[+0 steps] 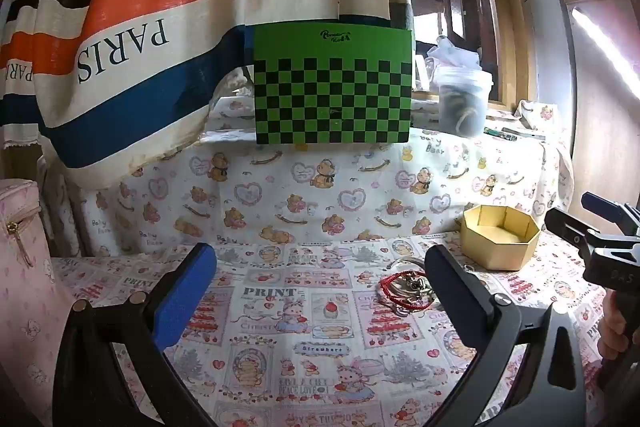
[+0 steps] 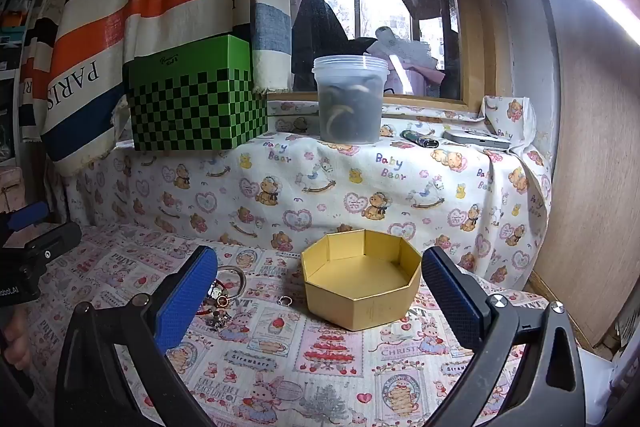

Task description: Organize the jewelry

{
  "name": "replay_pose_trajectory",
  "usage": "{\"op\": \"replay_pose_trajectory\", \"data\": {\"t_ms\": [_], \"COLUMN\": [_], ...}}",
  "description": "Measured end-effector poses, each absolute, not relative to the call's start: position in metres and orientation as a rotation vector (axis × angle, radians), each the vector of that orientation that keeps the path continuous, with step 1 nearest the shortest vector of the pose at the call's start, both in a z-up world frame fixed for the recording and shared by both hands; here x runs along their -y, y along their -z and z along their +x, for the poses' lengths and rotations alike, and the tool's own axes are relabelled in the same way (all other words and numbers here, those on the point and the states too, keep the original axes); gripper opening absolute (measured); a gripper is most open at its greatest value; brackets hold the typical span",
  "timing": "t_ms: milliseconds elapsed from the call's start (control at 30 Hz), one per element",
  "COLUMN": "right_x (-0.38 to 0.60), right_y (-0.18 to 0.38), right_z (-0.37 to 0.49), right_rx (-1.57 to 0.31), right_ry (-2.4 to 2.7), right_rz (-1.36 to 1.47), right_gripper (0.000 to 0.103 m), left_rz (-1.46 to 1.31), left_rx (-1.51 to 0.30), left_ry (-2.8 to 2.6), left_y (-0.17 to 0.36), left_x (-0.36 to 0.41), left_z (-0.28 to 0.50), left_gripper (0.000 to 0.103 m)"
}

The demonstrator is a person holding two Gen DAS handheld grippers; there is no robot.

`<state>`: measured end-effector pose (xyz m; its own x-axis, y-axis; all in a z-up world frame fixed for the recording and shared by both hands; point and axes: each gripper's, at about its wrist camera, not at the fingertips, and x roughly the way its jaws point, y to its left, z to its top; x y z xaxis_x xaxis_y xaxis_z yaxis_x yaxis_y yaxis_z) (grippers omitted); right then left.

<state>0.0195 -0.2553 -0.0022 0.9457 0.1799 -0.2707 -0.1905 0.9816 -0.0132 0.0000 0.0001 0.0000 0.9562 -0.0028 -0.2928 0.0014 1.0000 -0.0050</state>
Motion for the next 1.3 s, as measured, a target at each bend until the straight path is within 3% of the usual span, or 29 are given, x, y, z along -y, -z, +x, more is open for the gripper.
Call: {"op": "replay_pose_trajectory", "data": {"t_ms": [1300], "right_x": [0.2558], "right_y": [0.0020], "right_z": [0.0200], "right_rx": [-0.268], "right_ry": [-0.188], "right_rz": [-0.037], "right_gripper": [0.103], "left_rz": [-0.004], "left_rx": [-0.300], "left_ry": [0.004], "left_y": [0.0000], "left_x": [-0.0003], "left_z": [-0.0007], "left_gripper": [0.103]}}
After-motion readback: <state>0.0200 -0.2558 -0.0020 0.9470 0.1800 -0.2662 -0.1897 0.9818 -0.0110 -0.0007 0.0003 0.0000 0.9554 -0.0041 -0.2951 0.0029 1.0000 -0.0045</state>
